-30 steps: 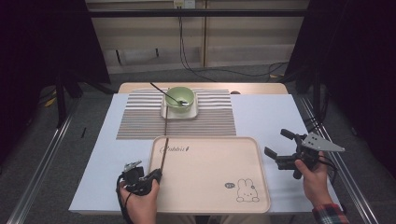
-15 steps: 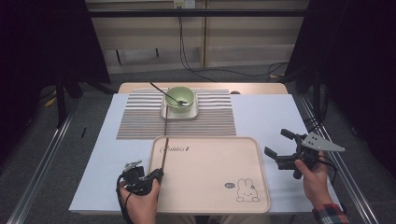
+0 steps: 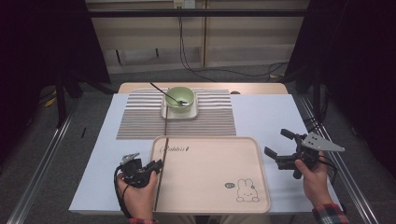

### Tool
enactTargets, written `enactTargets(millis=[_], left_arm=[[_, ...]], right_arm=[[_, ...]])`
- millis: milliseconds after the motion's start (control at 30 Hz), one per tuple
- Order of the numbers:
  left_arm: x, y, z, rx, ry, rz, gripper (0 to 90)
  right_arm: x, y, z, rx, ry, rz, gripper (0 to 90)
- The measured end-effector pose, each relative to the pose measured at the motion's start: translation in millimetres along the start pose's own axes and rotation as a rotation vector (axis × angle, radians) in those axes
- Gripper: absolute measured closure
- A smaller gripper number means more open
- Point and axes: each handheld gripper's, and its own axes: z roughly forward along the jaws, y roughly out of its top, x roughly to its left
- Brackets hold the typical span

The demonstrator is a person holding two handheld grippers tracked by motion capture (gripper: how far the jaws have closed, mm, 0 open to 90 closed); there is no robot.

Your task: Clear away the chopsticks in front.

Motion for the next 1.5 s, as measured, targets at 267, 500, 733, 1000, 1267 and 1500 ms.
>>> enactTargets(millis=[267, 500, 733, 1000, 1267, 1500], left_arm=[[-0.8, 21.5, 16.0, -0.076, -0.006, 0.069, 45.0], [1.0, 35.5, 32.2, -0.109, -0.017, 0.127, 34.2], [0.2, 56.7, 51.6, -0.136, 0.005, 0.197, 21.6], [1.6, 77.9, 66.8, -0.147, -0.011, 0.235, 15.8], [1.4, 97.9, 79.9, -0.168, 0.015, 0.264, 14.1], [3.3, 111.5, 93.0, -0.17, 0.022, 0.265, 13.3]], right_arm=[[-0.5, 0.0, -0.1, 0.0, 0.0, -0.006, 1.0], [-1.2, 0.3, -0.7, -0.001, -0.005, -0.011, 1.0], [-1.4, 0.4, -0.9, 0.002, -0.004, -0.012, 1.0], [-1.4, 0.3, -0.5, 0.001, -0.005, -0.01, 1.0], [-1.2, 0.0, -0.3, -0.001, -0.007, -0.003, 1.0], [-1.2, 0.4, -1.1, 0.002, -0.008, -0.002, 1.0]])
